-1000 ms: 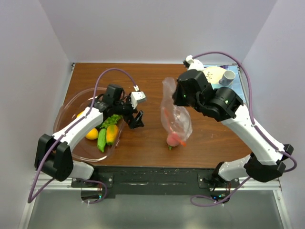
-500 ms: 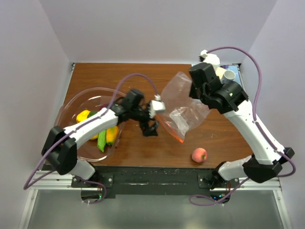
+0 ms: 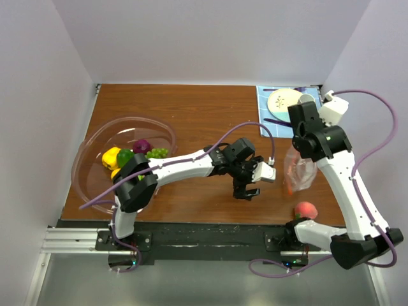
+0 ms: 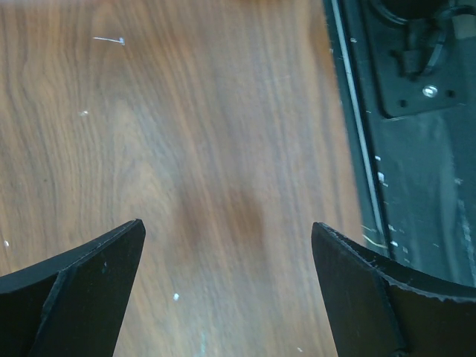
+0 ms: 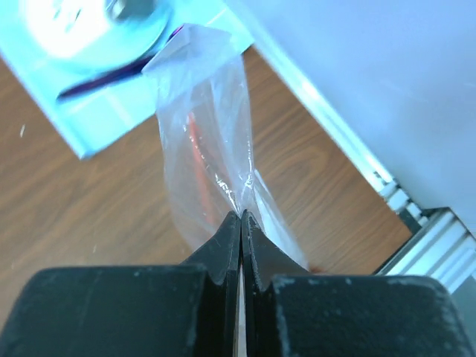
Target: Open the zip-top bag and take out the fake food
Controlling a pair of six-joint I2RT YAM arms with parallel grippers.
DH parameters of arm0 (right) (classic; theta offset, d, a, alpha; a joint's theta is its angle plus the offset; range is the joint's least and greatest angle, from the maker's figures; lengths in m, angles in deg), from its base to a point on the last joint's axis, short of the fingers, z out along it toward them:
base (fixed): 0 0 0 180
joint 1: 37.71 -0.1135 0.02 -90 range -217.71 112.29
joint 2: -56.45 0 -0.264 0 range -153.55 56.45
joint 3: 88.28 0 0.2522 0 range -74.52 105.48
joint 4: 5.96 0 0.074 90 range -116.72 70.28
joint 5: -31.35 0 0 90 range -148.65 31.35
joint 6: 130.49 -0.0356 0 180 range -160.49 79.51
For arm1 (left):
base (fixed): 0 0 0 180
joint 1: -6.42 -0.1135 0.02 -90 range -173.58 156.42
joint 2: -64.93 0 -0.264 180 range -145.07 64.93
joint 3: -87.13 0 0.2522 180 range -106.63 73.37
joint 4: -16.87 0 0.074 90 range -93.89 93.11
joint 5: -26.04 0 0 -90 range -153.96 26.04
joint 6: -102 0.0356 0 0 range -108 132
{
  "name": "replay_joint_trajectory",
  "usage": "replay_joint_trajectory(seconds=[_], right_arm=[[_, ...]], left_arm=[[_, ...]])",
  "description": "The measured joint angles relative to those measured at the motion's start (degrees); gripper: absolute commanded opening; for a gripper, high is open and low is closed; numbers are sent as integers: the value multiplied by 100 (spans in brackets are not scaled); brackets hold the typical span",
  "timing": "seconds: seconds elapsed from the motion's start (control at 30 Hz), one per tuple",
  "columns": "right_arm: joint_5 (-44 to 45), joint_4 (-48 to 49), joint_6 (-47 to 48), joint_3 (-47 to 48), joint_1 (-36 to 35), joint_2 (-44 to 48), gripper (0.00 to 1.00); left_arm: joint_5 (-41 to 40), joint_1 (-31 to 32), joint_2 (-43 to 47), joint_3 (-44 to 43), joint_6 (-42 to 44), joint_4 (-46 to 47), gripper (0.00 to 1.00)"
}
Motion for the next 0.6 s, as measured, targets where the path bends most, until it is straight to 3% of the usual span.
replay_joint_trajectory(seconds=[0.07,0.17,0.2,0.33,0.6], right_arm=[[258,-105,-175,0,140,59,11],[474,-481,-525,-20,284,-118,42],[492,-553,-640,-59,308,-195,67],[328,-704,-896,-756,348,-291,99],[-144,-896,-1060,-1458,549,-203,99]], left_arm=[[13,-28,-186,-138,26,20,100],[140,-107,-361,-361,-7,63,100],[203,-140,-378,-398,-39,98,100],[420,-400,-378,-437,-192,216,100],[706,-957,-269,96,-610,474,100]])
